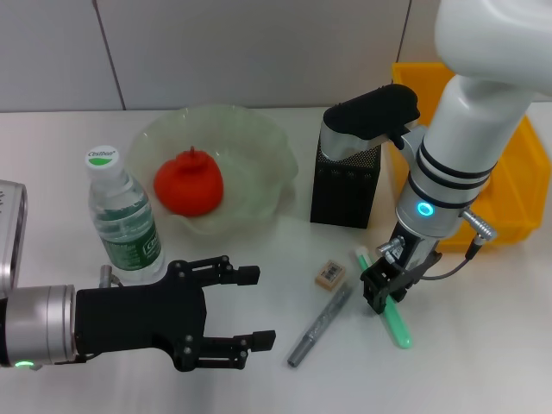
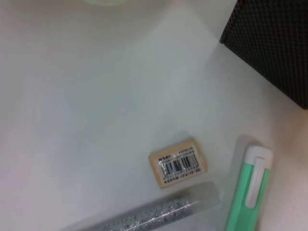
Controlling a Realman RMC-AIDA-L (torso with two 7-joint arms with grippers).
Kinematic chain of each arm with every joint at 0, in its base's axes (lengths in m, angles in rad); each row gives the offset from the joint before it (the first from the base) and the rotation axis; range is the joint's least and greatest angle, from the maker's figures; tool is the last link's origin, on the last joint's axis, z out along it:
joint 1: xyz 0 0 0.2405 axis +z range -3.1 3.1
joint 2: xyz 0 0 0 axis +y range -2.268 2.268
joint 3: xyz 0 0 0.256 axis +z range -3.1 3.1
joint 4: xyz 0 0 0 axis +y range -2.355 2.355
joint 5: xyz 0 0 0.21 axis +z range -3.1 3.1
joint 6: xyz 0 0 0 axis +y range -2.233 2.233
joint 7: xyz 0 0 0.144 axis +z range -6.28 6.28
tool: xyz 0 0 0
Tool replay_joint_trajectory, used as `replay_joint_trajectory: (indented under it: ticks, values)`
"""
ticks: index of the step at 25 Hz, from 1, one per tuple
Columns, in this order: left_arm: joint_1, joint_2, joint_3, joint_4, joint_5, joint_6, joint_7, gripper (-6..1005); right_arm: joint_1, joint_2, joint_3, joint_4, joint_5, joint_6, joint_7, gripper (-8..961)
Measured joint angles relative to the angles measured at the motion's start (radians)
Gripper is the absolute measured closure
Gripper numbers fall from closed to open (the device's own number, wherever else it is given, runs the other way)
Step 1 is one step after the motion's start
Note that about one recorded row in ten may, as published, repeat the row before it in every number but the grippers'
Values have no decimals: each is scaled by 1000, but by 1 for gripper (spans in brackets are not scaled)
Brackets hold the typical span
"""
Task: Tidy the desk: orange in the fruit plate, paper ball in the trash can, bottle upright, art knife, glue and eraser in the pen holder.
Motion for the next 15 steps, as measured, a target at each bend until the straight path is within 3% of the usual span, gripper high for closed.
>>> replay_joint_trajectory:
  ticks: [9,15]
  values:
    - [0,0,1,0,-6,0,0,188,0,0,0,1,0,0,0,676]
    - [0,0,4,0,-10,0,0,188,0,0,0,1,0,0,-1,754]
